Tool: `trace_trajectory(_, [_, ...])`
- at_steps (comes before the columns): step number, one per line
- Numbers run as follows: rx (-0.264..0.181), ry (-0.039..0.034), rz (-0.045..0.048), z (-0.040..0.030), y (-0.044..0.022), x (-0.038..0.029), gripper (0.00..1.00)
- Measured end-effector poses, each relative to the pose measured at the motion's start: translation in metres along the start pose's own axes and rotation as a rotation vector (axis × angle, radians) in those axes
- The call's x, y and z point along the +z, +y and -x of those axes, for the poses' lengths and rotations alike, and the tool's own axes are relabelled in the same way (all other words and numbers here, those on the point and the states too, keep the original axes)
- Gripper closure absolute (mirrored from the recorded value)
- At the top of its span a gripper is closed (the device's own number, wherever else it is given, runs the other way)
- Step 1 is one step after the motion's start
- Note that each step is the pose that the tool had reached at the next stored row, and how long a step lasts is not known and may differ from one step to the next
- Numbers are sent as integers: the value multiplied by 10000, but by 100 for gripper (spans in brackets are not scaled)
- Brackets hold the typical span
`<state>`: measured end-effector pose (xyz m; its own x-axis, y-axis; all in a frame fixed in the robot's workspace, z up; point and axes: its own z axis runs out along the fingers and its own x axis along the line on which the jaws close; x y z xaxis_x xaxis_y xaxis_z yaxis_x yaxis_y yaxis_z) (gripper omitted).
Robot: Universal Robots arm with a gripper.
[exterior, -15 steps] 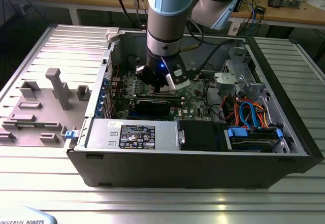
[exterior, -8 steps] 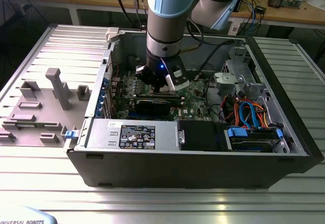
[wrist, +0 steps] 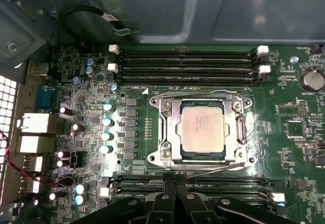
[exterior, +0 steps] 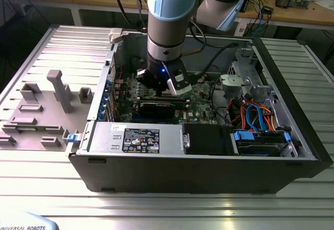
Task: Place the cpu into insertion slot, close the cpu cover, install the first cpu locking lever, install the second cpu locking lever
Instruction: 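Install the second cpu locking lever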
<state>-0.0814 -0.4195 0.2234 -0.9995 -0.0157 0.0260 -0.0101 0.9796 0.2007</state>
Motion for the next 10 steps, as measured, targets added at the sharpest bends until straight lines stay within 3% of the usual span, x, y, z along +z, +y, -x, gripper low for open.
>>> trace_trajectory(5, [4, -2, 51, -62, -21, 106, 89])
trace_trajectory(8, [0, -3, 148, -82, -26, 136, 89])
trace_trajectory(10, [-2, -4, 278, -96, -33, 167, 89])
